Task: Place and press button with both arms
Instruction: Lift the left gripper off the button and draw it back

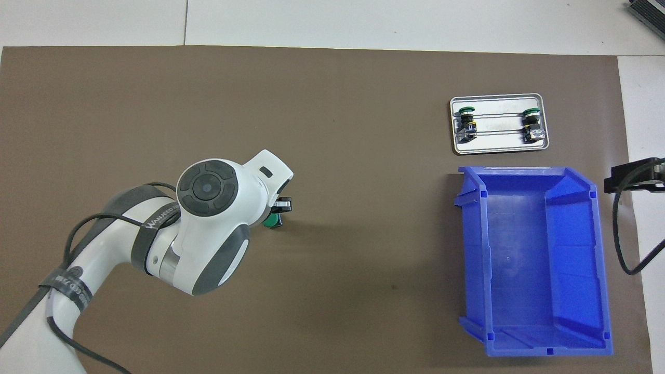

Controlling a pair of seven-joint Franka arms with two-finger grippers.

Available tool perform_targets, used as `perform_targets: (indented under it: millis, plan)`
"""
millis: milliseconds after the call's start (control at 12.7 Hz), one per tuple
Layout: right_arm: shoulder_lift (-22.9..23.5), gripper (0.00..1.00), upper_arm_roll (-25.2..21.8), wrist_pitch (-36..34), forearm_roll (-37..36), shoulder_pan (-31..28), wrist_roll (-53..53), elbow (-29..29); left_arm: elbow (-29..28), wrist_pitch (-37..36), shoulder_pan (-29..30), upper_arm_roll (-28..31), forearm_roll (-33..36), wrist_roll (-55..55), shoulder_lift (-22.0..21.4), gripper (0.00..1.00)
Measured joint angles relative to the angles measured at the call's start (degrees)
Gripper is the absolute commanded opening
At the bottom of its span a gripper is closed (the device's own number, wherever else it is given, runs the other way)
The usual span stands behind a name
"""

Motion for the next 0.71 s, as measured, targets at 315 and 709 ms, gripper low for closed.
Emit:
perform_targets:
  millis: [315, 709]
  plan:
    - [0.0, 1.0, 0.0, 0.0, 0.0, 0.0, 0.0, 0.0, 16.3, -17.5, 6.7, 0.7, -4.6, 6.5, -0.3, 0.05]
    - [0.0, 1.0, 0.1, 0.5, 0.1, 0.6, 0.0, 0.0, 22.2, -26.9, 23.2, 1.8, -3.0, 27.6, -2.2, 0.78]
